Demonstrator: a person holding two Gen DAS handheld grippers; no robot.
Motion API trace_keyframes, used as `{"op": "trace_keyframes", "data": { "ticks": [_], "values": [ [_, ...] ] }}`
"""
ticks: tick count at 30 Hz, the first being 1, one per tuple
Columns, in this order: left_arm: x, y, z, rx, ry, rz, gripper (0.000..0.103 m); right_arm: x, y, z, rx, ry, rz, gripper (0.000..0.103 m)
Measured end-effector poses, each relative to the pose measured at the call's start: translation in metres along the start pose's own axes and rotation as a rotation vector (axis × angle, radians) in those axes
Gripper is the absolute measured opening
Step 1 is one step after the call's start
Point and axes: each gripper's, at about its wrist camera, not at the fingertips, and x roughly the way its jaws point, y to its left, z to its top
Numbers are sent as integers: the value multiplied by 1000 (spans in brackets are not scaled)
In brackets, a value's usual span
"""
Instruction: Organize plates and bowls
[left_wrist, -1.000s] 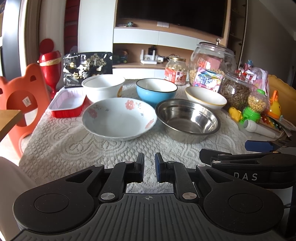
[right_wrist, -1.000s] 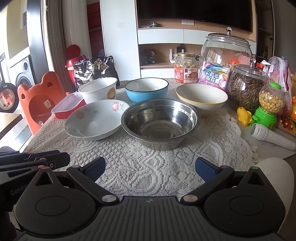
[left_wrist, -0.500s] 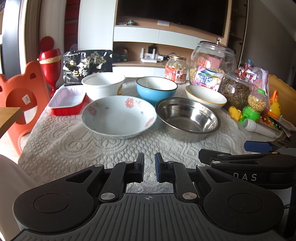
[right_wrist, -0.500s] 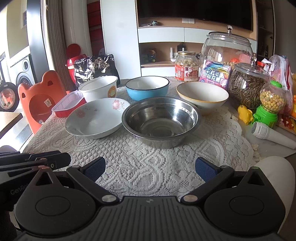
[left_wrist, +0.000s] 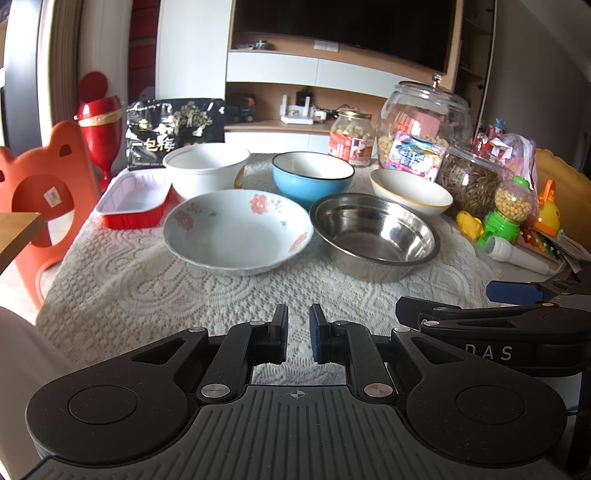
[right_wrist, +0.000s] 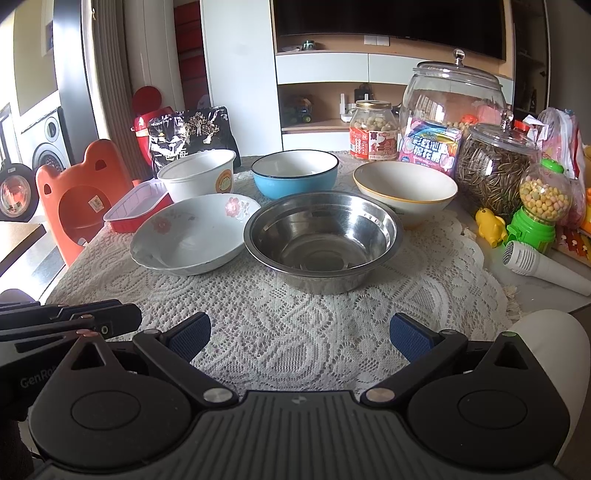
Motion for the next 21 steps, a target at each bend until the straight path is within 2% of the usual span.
{"op": "trace_keyframes", "data": {
  "ticks": [21],
  "values": [
    [1, 1, -1, -5, 2, -5, 15, 1, -1, 1, 9, 6, 7, 103]
  ]
}}
